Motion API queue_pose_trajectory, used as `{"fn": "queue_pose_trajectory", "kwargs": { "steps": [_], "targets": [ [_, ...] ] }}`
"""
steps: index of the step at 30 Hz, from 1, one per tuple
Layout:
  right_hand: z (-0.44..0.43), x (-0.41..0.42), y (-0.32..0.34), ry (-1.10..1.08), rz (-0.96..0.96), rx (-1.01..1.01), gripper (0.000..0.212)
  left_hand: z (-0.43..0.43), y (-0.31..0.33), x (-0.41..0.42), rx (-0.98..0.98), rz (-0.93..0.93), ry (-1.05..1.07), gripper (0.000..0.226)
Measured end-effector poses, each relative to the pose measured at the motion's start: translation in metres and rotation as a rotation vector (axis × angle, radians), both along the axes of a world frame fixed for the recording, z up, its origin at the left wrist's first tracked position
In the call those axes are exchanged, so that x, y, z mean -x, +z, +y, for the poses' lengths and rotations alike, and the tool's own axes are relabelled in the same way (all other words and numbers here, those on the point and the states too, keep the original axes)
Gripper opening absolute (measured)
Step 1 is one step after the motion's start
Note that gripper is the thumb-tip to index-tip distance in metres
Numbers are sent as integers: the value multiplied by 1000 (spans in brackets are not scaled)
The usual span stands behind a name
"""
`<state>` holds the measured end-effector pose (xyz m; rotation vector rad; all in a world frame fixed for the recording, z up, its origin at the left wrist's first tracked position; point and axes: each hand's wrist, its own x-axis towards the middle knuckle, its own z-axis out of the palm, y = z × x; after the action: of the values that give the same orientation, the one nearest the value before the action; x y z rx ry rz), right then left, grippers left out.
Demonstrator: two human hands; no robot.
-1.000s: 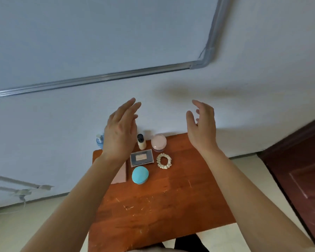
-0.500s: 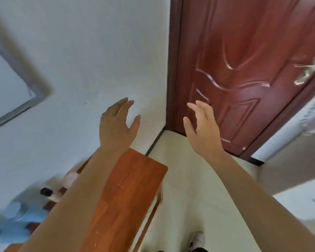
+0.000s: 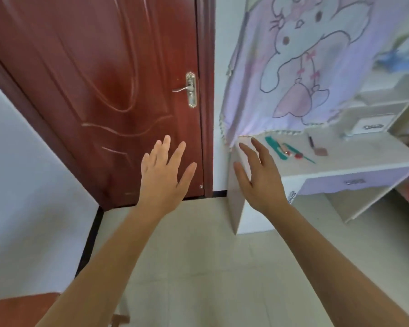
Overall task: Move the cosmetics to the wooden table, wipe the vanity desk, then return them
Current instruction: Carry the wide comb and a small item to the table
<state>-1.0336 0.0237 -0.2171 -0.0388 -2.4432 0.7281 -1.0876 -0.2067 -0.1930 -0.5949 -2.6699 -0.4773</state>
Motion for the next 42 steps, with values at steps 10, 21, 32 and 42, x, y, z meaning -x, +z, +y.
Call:
{"fn": "queue_pose_trajectory", "kwargs": {
  "steps": [10, 21, 32, 42],
  "targets": [
    [206, 21, -24, -273, -22, 13, 51, 214, -10, 66, 113, -86, -277, 63],
    [366, 132, -82, -464, -399, -34, 60, 382, -91, 210, 296, -323, -437, 65],
    [472, 229, -114, -481, -563, 93, 66, 509, -128, 338, 389, -476, -496, 63],
    [560, 301, -194, -232, -902, 85, 70, 562, -219, 351, 460, -747, -251, 71]
  ]
}}
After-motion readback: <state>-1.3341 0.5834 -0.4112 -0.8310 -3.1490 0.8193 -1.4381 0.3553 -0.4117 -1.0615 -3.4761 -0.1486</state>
